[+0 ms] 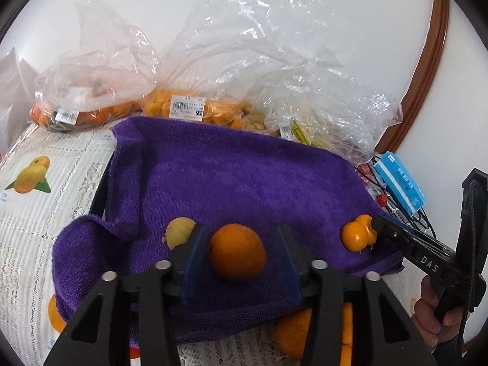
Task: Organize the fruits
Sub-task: 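Lower both oranges onto the purple towel and open both tools, then close the right tool on an orange in front of the towel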
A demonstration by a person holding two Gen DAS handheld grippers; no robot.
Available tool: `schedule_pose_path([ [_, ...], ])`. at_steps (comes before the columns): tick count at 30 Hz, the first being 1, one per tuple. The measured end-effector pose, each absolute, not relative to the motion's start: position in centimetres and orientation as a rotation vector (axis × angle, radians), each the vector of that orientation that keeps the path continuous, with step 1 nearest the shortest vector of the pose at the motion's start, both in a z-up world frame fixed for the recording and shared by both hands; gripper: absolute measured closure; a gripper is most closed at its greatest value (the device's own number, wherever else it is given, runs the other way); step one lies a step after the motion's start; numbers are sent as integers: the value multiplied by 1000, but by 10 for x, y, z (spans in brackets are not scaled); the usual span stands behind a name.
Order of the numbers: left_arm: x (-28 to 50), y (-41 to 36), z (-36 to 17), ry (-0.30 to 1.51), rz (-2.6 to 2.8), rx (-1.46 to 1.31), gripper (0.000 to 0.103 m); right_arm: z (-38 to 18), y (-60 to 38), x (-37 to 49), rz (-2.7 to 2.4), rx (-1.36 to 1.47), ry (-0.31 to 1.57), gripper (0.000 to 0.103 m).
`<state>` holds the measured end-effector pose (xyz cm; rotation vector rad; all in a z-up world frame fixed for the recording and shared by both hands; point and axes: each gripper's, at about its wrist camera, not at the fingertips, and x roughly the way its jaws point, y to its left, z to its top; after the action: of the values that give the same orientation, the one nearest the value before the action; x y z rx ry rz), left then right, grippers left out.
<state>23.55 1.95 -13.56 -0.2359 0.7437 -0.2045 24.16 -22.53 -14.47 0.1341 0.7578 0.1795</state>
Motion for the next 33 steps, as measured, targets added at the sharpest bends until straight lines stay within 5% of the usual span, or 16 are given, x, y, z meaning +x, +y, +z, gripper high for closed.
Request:
schedule_pose_path([
  [16,203,15,-115,641,-165,-176,47,-124,-206,186,223,162,661,68],
  [33,161,50,-123,675,-128,-303,45,-147,-176,154,246,41,785,69],
])
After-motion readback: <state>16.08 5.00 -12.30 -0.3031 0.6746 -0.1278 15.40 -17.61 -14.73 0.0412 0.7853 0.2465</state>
